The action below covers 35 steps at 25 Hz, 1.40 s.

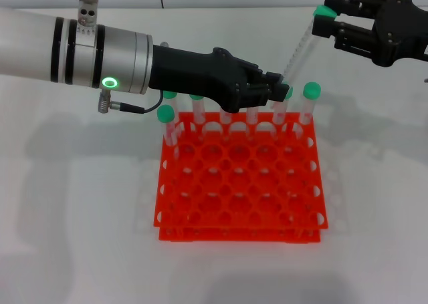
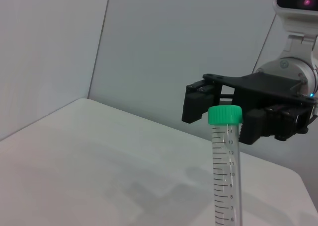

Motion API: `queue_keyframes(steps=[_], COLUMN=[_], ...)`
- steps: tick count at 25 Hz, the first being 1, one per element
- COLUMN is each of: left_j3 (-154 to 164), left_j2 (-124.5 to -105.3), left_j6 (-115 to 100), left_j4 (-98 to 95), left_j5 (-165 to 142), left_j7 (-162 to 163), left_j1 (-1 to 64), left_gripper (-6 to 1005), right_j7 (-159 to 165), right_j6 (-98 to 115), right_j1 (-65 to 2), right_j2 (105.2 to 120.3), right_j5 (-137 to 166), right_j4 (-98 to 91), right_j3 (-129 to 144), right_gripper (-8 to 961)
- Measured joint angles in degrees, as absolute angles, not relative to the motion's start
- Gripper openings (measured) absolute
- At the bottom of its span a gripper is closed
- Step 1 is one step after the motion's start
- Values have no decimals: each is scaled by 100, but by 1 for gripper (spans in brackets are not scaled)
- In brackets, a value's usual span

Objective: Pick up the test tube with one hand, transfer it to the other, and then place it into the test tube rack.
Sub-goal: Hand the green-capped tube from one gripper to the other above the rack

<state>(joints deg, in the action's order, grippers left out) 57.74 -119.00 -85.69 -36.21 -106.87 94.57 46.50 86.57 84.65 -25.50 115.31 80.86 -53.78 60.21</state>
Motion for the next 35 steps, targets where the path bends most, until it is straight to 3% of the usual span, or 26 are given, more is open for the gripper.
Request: queue_keyframes(steps=[6, 14, 35], left_j3=[5774, 5774, 5775], left_j2=[-11900, -11900, -11918], left_j6=[-8569, -8569, -8462], left_j4=[-3631, -3643, -3619], left_j5=[-10687, -10687, -10686], left_j7=[9457, 9457, 9469], left_j1=[4653, 4664, 4657], left_gripper=[153, 151, 148], right_j7=[8657, 8657, 8657], right_j6=[8464, 8454, 8506], right_j1=[-2570, -2592, -2653], right_j2=[11531, 11531, 11522], right_j5=[8086, 8085, 8133], right_j4=[-5354, -5344, -5350], right_j3=[6020, 6020, 6027], right_gripper=[490, 306, 286])
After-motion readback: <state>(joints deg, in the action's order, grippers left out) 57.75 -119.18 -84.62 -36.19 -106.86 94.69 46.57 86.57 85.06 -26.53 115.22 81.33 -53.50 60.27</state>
